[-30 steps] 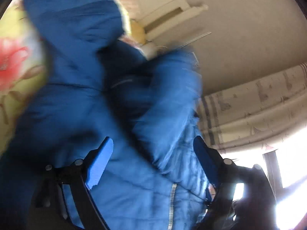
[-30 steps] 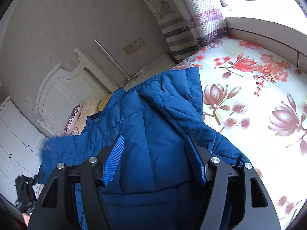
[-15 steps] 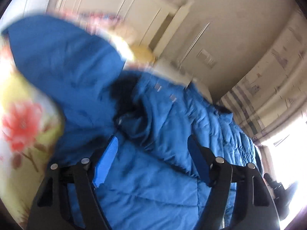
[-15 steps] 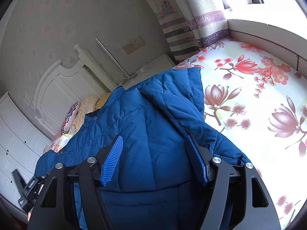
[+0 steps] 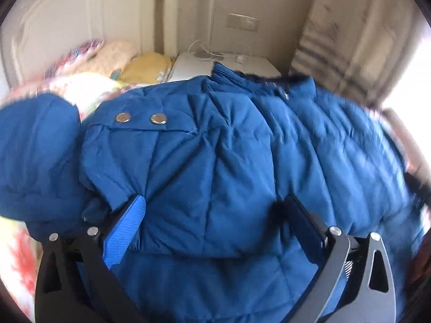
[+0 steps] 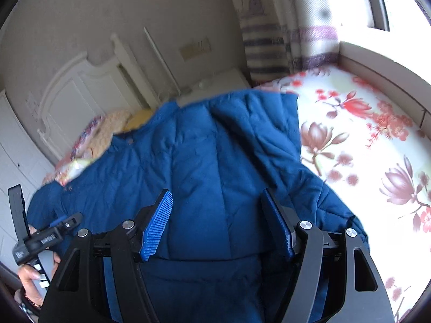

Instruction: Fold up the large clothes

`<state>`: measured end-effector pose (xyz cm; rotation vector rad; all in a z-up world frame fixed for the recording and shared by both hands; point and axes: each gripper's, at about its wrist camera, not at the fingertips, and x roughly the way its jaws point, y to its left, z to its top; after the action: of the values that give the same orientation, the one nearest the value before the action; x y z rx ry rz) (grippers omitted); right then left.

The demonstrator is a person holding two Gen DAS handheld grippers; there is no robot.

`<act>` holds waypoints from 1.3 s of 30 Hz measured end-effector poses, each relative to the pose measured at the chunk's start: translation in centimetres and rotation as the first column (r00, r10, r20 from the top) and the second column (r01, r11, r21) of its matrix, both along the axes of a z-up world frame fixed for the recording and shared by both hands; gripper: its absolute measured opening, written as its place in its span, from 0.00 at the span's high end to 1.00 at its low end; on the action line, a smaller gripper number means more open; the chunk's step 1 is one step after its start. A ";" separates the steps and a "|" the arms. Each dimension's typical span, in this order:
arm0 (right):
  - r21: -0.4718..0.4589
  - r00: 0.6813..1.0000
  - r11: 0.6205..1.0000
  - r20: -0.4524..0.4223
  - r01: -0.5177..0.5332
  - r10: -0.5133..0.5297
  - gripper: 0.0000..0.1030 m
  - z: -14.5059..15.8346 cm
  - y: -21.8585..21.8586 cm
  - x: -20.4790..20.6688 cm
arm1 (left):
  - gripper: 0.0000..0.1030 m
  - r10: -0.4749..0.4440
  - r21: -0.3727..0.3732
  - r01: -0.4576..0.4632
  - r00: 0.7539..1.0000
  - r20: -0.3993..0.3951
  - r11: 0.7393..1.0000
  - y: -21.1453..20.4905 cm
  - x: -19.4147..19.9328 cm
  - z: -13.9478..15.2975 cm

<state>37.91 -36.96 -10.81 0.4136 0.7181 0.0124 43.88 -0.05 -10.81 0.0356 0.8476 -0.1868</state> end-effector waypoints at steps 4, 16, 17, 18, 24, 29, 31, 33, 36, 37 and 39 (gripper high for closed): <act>-0.098 1.000 0.995 0.001 0.004 -0.004 0.33 0.6 1.4 -0.1 | 0.02 -0.007 0.042 0.007 1.000 0.000 0.999 -0.4 -0.1 -0.2; -0.476 0.988 0.869 -0.128 -0.133 0.081 0.15 1.2 9.2 7.5 | 0.02 -0.009 0.038 0.010 1.000 -0.003 0.999 -0.3 0.1 -0.7; -0.446 0.981 0.886 -0.186 -0.129 0.050 0.13 0.0 8.6 8.7 | 0.02 -0.010 0.036 0.010 1.000 -0.002 0.999 -0.2 0.1 -0.7; -0.360 0.973 0.924 -0.226 -0.131 0.050 0.09 -1.1 7.7 9.4 | 0.02 -0.010 0.033 0.010 1.000 -0.002 0.999 -0.2 0.1 -0.7; -0.325 0.990 0.944 -0.108 0.055 -0.095 0.09 0.8 5.9 5.3 | 0.02 -0.020 0.029 0.020 1.000 -0.001 0.999 -0.2 0.1 -0.7; -0.341 0.969 0.940 -0.239 -0.026 -0.061 0.06 -0.2 4.8 2.2 | 0.02 -0.020 0.028 0.020 1.000 -0.002 0.999 -0.2 0.2 -0.7; -0.420 0.974 0.906 -0.221 -0.048 -0.051 0.06 0.5 5.5 0.7 | 0.02 -0.020 0.027 0.020 1.000 -0.001 0.999 -0.1 0.1 -0.7; -0.452 0.989 0.892 -0.117 0.029 -0.091 0.05 1.9 6.1 -1.2 | 0.02 -0.020 0.020 0.020 1.000 0.001 1.000 -0.1 0.1 -0.7; -0.425 1.000 0.905 -0.005 -0.030 0.031 0.05 2.9 8.5 -2.7 | 0.02 -0.007 -0.028 0.008 0.999 0.045 1.000 0.7 -0.5 0.0; -0.441 0.996 0.893 -0.015 -0.090 0.093 0.05 2.2 9.6 -2.5 | 0.02 0.004 -0.074 0.002 0.997 0.075 0.997 1.5 -1.0 0.6; -0.490 0.984 0.856 -0.139 -0.164 0.109 0.05 -0.6 11.1 -1.0 | 0.02 0.061 -0.170 -0.037 0.988 0.142 0.985 4.0 -2.2 2.4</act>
<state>36.95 -25.86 -11.37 -0.1397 0.8242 -0.0625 41.65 3.96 -8.41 -0.1275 0.6825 -0.2059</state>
